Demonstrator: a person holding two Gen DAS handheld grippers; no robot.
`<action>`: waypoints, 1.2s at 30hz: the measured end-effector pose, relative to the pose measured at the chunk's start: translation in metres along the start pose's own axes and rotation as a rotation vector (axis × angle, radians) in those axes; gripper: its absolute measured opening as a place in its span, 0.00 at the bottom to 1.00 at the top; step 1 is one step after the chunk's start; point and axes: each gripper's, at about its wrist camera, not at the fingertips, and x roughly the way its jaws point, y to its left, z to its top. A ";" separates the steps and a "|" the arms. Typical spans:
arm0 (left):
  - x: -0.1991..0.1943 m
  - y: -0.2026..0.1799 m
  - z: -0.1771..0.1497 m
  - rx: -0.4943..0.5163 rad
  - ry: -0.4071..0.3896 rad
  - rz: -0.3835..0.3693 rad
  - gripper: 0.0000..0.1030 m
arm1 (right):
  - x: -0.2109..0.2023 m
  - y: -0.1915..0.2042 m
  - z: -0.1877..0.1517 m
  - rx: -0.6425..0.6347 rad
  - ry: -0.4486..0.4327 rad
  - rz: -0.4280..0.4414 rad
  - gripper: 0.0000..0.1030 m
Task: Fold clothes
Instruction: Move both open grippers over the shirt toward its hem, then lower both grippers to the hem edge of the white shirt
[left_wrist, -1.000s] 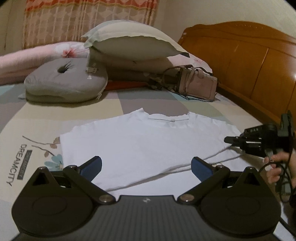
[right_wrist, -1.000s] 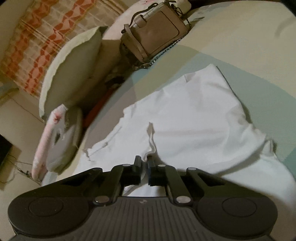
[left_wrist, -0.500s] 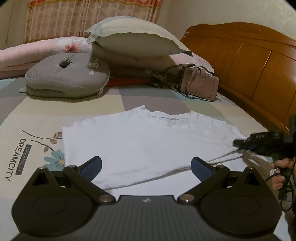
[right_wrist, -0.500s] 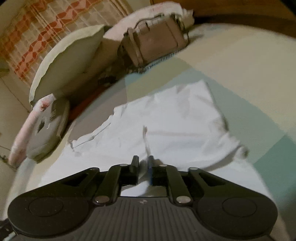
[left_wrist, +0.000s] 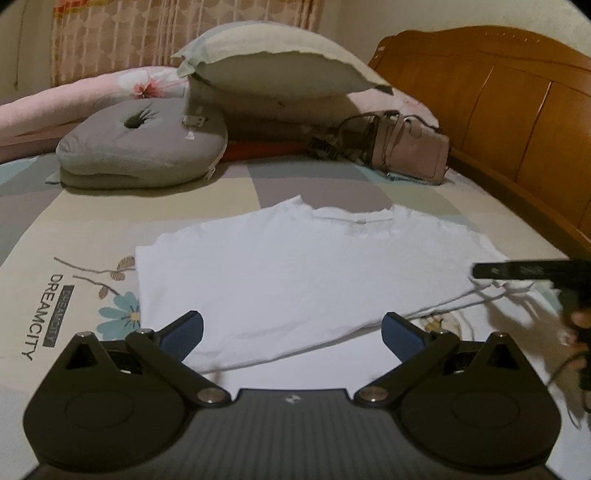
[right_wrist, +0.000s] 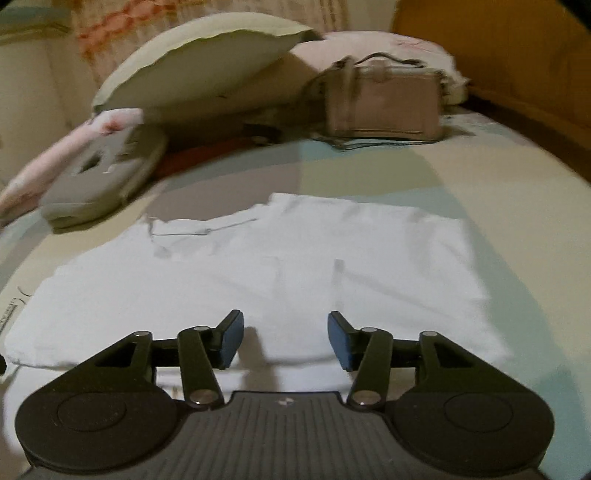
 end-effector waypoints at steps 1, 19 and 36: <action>-0.003 -0.001 0.001 0.001 -0.006 -0.005 0.99 | -0.015 -0.001 -0.003 -0.015 -0.012 -0.001 0.64; -0.123 -0.103 -0.057 0.186 0.038 -0.090 0.99 | -0.152 0.010 -0.150 -0.093 0.110 0.001 0.88; -0.107 -0.104 -0.135 0.090 0.169 -0.022 0.99 | -0.154 0.017 -0.162 -0.156 0.089 0.021 1.00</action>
